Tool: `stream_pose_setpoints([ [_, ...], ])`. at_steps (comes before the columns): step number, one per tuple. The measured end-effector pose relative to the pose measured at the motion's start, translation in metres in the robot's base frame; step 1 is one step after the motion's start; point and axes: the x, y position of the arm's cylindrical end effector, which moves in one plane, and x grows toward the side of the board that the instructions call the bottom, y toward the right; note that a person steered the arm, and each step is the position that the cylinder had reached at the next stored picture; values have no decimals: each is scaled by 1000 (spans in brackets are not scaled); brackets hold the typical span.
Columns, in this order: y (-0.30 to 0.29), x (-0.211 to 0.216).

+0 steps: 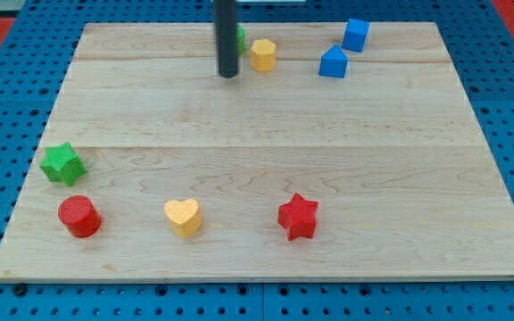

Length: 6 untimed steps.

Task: Move the green circle above the hexagon

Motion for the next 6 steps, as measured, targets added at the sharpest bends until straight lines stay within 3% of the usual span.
stream_pose_setpoints([
  [1,-40,-39],
  [3,41,-78],
  [4,52,-91],
  [5,-22,-67],
  [6,-5,-35],
])
